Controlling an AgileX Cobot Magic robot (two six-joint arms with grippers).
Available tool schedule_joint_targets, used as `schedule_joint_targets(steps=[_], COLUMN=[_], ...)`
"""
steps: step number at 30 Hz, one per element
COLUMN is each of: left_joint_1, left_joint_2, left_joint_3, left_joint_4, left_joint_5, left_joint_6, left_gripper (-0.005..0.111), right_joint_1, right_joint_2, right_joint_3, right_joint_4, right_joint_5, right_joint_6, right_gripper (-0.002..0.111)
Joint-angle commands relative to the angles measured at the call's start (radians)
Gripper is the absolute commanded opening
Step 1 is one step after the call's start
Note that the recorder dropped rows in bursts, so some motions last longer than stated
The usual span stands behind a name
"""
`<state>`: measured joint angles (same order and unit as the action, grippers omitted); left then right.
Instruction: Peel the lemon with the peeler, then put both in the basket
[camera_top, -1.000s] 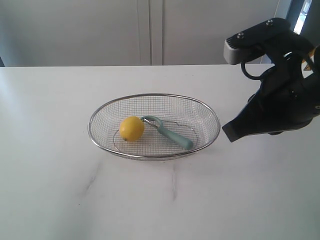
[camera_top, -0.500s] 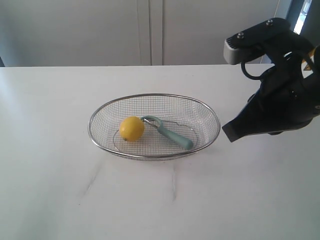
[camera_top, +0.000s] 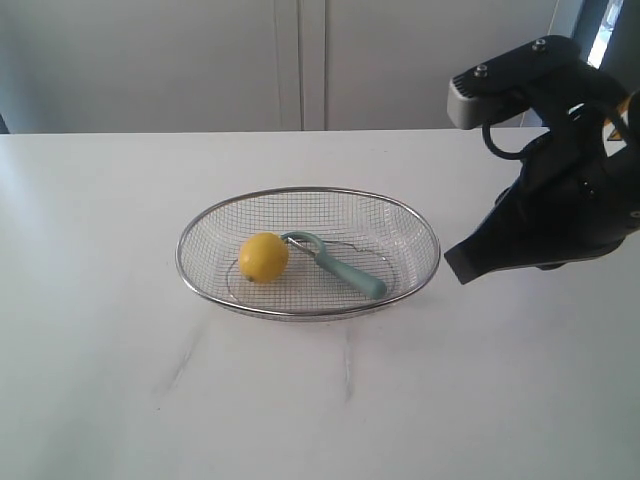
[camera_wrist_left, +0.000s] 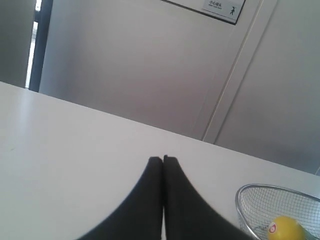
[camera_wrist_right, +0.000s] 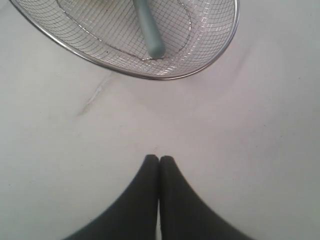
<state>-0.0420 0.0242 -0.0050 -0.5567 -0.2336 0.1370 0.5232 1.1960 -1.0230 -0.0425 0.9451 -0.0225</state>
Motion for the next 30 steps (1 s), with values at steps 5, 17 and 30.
schedule_joint_targets(steps=[5, 17, 30], left_joint_1=[0.008, 0.008, 0.008], left_joint_2=[-0.024, -0.024, -0.024], left_joint_3=[0.005, 0.005, 0.005], left_joint_4=[-0.011, 0.066, 0.396], left_joint_5=[0.071, 0.077, 0.222], left_joint_6=[-0.007, -0.007, -0.007], left_gripper=[0.0, 0.0, 0.0], right_joint_1=[-0.005, -0.005, -0.005], right_joint_2=[-0.007, -0.007, -0.007], right_joint_3=[-0.002, -0.002, -0.002], right_joint_4=[-0.001, -0.001, -0.001], right_joint_5=[-0.01, -0.01, -0.01], right_joint_6=[0.0, 0.0, 0.0], right_gripper=[0.0, 0.0, 0.0])
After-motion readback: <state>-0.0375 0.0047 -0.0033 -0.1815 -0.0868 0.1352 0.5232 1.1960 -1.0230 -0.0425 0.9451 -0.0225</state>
